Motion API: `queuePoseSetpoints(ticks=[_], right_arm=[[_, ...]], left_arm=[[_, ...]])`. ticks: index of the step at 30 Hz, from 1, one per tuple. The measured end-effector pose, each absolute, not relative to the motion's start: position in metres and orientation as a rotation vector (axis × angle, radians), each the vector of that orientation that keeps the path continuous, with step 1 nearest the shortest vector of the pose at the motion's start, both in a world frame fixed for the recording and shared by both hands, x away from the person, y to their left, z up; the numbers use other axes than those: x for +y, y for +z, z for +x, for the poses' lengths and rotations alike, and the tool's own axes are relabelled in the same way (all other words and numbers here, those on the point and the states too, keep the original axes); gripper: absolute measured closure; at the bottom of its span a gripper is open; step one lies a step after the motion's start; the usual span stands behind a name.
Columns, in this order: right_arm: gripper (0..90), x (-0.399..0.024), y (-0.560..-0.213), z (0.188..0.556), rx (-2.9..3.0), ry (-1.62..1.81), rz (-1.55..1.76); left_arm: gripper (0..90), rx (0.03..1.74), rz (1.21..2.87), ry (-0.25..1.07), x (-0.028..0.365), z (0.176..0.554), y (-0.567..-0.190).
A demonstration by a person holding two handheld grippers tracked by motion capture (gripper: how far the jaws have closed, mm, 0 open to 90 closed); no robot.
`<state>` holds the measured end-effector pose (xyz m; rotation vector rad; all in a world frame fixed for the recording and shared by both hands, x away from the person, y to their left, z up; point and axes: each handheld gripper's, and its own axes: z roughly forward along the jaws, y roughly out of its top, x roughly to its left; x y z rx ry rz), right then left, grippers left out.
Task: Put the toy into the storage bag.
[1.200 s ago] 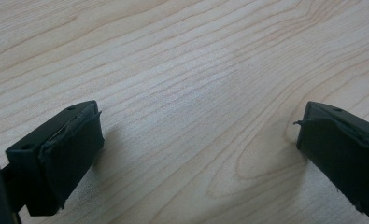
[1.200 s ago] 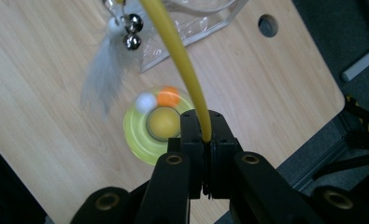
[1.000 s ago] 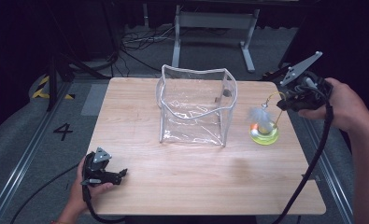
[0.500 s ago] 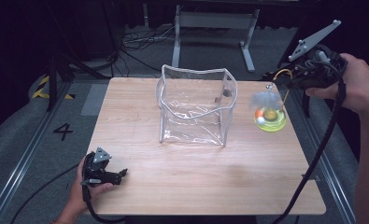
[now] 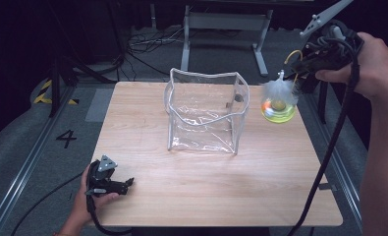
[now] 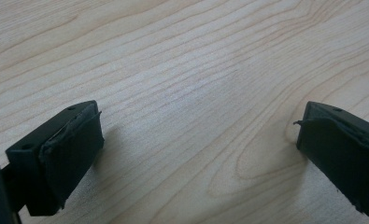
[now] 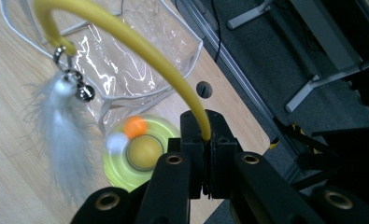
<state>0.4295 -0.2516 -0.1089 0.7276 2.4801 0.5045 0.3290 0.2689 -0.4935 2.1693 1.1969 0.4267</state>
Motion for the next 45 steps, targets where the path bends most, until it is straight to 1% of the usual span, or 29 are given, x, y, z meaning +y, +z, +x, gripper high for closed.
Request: queuePoseSetpoints(ticks=[14, 19, 26, 36, 45], right_arm=[[88.0, -0.208, -0.087, 0.450, 2.415, 0.598, 0.686], [88.0, -0.194, -0.089, 0.457, 2.428, 0.592, 0.672], [88.0, -0.173, -0.103, 0.470, 2.471, 0.587, 0.646], [88.1, -0.147, -0.138, 0.491, 2.491, 0.625, 0.673], [88.1, -0.143, -0.168, 0.498, 2.557, 0.601, 0.659]], left_arm=[[0.8, 1.196, 2.169, 0.427, 0.269, 0.329, -0.494], [0.9, 1.193, 2.172, 0.428, 0.269, 0.329, -0.493], [1.7, 1.191, 2.165, 0.426, 0.270, 0.328, -0.494], [1.8, 1.194, 2.170, 0.432, 0.270, 0.328, -0.493], [1.8, 1.195, 2.172, 0.433, 0.270, 0.328, -0.493]])
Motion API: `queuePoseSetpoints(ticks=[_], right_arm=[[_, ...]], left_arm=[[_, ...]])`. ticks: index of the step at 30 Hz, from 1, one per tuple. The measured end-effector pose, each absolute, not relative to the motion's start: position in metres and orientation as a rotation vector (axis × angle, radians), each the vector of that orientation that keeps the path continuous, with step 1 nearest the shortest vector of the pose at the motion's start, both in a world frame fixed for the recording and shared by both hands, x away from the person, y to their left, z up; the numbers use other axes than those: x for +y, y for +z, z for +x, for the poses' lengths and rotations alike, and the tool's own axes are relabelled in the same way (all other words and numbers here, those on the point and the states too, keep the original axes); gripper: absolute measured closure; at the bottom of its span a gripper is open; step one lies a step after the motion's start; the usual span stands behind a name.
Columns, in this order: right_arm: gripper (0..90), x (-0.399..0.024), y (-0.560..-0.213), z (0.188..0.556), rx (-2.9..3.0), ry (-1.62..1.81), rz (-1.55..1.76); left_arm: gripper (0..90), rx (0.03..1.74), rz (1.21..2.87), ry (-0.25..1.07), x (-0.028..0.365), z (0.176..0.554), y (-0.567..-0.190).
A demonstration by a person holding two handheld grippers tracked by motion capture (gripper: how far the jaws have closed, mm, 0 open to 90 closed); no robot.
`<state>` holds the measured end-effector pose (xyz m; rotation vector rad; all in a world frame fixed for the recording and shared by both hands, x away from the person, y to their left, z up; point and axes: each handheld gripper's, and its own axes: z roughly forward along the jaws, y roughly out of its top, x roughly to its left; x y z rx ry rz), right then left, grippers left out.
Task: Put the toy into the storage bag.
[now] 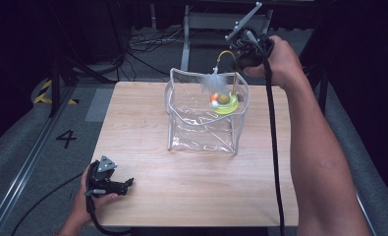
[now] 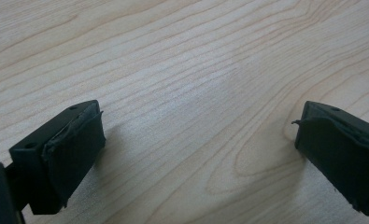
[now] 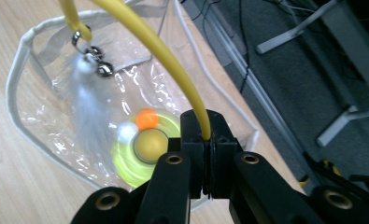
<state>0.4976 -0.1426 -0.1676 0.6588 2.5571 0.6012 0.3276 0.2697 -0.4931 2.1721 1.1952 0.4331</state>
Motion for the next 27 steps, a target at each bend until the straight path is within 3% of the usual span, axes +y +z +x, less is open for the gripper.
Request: queuePoseSetpoints(ticks=[15, 27], right_arm=[[88.0, -0.149, -0.259, 0.495, 2.727, 0.486, 0.608], [87.9, -0.150, -0.284, 0.486, 2.807, 0.370, 0.596]], left_arm=[[0.8, 1.196, 2.170, 0.430, 0.268, 0.330, -0.494], [0.8, 1.195, 2.168, 0.430, 0.268, 0.330, -0.494]])
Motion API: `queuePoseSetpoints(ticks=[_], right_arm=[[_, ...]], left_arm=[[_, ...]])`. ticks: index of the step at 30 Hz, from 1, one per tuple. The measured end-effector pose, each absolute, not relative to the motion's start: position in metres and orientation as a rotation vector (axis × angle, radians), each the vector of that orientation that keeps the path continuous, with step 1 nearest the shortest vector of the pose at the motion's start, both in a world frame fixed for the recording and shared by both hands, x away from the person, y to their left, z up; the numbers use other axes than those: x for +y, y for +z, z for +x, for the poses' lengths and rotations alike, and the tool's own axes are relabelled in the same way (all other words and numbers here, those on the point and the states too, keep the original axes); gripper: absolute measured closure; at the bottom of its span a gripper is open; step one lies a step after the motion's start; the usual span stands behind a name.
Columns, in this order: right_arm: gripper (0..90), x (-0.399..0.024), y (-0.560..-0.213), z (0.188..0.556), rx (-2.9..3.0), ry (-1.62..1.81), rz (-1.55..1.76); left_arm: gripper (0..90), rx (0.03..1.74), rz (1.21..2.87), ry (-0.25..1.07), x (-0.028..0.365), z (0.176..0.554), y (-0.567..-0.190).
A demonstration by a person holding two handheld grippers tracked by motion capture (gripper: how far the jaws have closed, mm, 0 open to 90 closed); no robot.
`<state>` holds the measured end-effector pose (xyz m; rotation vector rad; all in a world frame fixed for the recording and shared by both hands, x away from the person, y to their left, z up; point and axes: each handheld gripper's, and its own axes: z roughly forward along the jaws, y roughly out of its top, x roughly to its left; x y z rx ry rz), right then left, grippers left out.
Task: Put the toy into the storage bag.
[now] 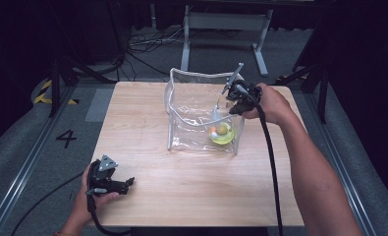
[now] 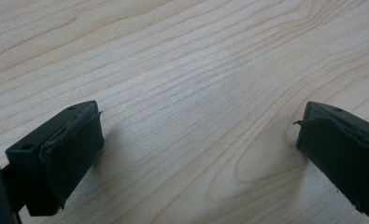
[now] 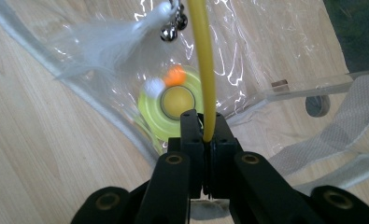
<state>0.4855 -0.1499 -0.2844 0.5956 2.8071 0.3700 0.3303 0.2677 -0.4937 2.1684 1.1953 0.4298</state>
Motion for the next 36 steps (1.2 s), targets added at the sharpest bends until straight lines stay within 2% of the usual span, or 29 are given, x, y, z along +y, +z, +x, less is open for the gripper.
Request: queuePoseSetpoints(ticks=[8, 16, 17, 20, 21, 26, 27, 29, 36], right_arm=[[87.2, -0.150, -0.286, 0.483, 2.772, 0.350, 0.580], [80.2, -0.160, -0.275, 0.478, 2.723, 0.454, 0.595], [75.7, -0.161, -0.271, 0.474, 2.701, 0.477, 0.595], [74.2, -0.163, -0.267, 0.470, 2.674, 0.516, 0.599], [69.7, -0.167, -0.264, 0.467, 2.657, 0.569, 0.604], [61.5, -0.172, -0.263, 0.462, 2.615, 0.629, 0.614], [55.9, -0.175, -0.264, 0.459, 2.579, 0.642, 0.642], [54.2, -0.176, -0.264, 0.458, 2.572, 0.646, 0.636], [37.5, -0.190, -0.263, 0.446, 2.504, 0.702, 0.660]], left_arm=[[1.0, 1.196, 2.168, 0.431, 0.268, 0.330, -0.494], [1.0, 1.198, 2.165, 0.429, 0.267, 0.330, -0.494], [1.1, 1.200, 2.163, 0.432, 0.267, 0.330, -0.494], [1.2, 1.202, 2.161, 0.432, 0.267, 0.329, -0.494], [1.3, 1.204, 2.159, 0.433, 0.267, 0.329, -0.494], [1.4, 1.205, 2.159, 0.433, 0.267, 0.329, -0.494], [1.5, 1.207, 2.163, 0.432, 0.267, 0.329, -0.493], [1.5, 1.206, 2.165, 0.431, 0.267, 0.329, -0.493], [1.5, 1.206, 2.166, 0.431, 0.267, 0.329, -0.493]])
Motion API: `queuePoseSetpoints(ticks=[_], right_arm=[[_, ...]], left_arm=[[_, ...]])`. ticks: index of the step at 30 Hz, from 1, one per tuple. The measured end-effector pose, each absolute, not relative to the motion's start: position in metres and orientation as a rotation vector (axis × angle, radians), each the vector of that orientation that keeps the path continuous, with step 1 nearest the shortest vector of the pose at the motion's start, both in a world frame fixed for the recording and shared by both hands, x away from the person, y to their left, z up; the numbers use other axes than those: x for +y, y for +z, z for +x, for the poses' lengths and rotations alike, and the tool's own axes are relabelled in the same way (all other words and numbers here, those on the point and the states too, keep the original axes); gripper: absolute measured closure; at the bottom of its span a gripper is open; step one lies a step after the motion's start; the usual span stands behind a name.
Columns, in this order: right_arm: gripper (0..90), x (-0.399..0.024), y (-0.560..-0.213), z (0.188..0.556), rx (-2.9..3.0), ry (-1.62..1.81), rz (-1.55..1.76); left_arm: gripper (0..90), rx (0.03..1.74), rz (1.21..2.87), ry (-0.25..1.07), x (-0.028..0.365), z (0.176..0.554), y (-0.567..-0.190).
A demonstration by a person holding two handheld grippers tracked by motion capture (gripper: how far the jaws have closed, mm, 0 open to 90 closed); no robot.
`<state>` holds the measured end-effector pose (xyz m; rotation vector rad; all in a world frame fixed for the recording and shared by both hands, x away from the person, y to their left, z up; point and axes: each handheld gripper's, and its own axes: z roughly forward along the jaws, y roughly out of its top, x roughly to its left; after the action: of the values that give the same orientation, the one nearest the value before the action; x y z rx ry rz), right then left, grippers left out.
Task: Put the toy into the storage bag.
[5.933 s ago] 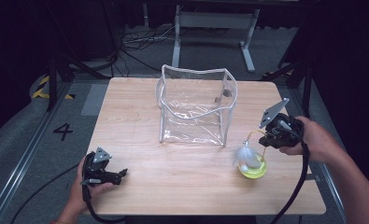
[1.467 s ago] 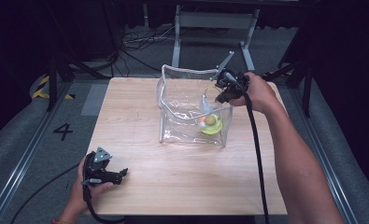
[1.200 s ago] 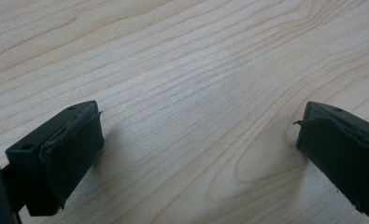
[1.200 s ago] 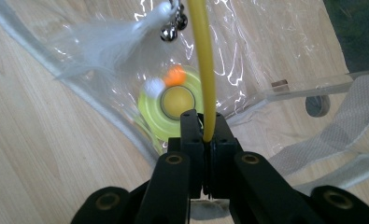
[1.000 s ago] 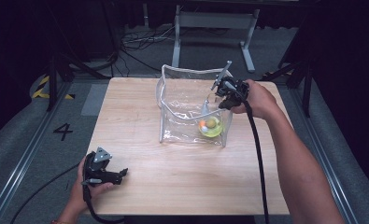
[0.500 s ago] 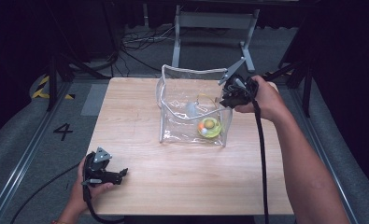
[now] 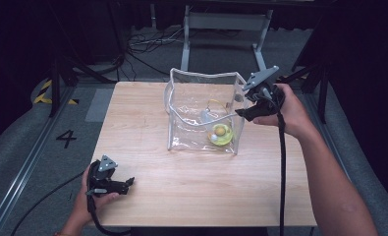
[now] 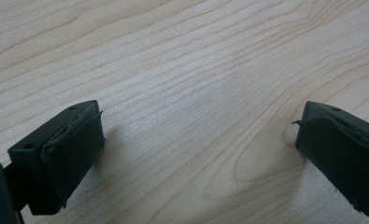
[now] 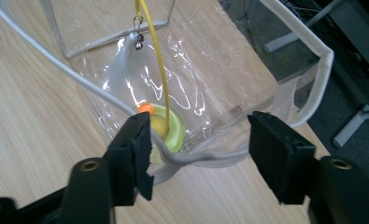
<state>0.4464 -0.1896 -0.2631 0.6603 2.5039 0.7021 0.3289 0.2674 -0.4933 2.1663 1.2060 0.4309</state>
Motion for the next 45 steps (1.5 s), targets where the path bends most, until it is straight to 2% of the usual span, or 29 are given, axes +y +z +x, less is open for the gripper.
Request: queuePoseSetpoints(ticks=[2, 6, 15, 26, 35, 45], right_arm=[[32.4, -0.194, -0.262, 0.442, 2.467, 0.716, 0.664], [27.7, -0.203, -0.260, 0.433, 2.408, 0.748, 0.695], [27.1, -0.226, -0.262, 0.413, 2.399, 0.763, 0.698], [27.3, -0.246, -0.281, 0.392, 2.422, 0.717, 0.667], [25.1, -0.257, -0.307, 0.377, 2.446, 0.647, 0.639], [22.1, -0.281, -0.354, 0.373, 2.504, 0.566, 0.664]], left_arm=[[1.5, 1.205, 2.161, 0.428, 0.267, 0.329, -0.494], [1.5, 1.208, 2.163, 0.431, 0.267, 0.329, -0.493], [1.5, 1.209, 2.164, 0.417, 0.268, 0.328, -0.493], [1.4, 1.219, 2.161, 0.429, 0.268, 0.328, -0.493], [1.4, 1.237, 2.147, 0.442, 0.266, 0.326, -0.494], [1.2, 1.241, 2.146, 0.446, 0.266, 0.326, -0.494]])
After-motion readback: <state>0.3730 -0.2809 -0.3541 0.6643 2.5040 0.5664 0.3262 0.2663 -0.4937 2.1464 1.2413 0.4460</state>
